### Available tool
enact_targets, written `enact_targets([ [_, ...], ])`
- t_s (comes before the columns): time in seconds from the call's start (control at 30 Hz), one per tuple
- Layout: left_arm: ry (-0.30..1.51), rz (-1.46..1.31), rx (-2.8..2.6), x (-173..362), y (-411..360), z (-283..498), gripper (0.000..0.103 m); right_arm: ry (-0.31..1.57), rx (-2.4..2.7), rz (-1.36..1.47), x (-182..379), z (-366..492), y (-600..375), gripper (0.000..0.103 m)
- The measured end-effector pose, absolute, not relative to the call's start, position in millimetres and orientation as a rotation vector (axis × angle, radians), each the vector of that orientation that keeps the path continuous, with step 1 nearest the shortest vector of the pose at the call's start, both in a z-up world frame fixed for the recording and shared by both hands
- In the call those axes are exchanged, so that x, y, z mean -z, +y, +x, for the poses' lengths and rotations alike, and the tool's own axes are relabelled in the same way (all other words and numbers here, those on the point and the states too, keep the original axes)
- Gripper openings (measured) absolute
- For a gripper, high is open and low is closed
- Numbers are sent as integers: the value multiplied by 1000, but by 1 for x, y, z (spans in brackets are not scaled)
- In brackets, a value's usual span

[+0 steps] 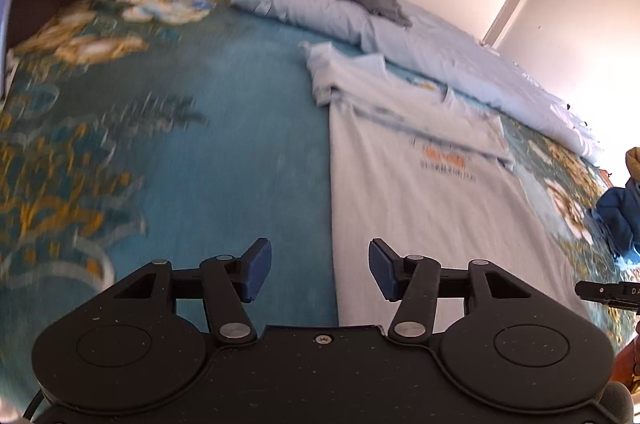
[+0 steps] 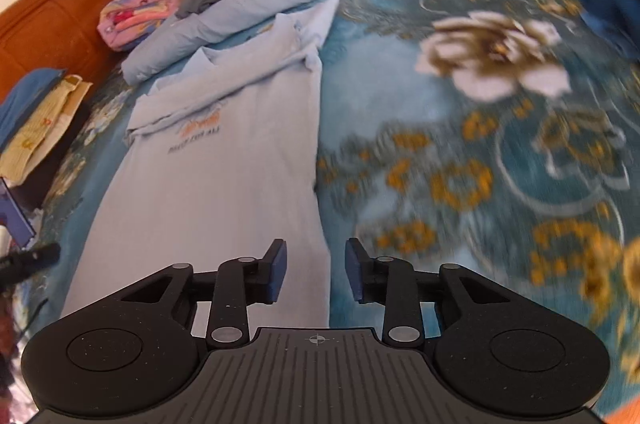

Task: Fold clothes
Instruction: 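Move both open grippers to the hem of the folded shirt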

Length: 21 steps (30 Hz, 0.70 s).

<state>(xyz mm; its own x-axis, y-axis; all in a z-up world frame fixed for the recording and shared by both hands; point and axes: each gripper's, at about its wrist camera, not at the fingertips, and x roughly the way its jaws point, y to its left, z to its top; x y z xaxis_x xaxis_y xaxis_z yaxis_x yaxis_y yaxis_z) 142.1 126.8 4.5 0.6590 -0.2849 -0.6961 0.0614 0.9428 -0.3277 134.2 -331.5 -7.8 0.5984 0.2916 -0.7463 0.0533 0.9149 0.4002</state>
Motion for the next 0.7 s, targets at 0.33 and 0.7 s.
enact_targets([
  [0.33,882,-277,216,6,115,108,53,923,-161,454,18,101,-324,31],
  [0.7,928,-265,290,9,99,99,53,913,-166,519,24,91,-331,30],
])
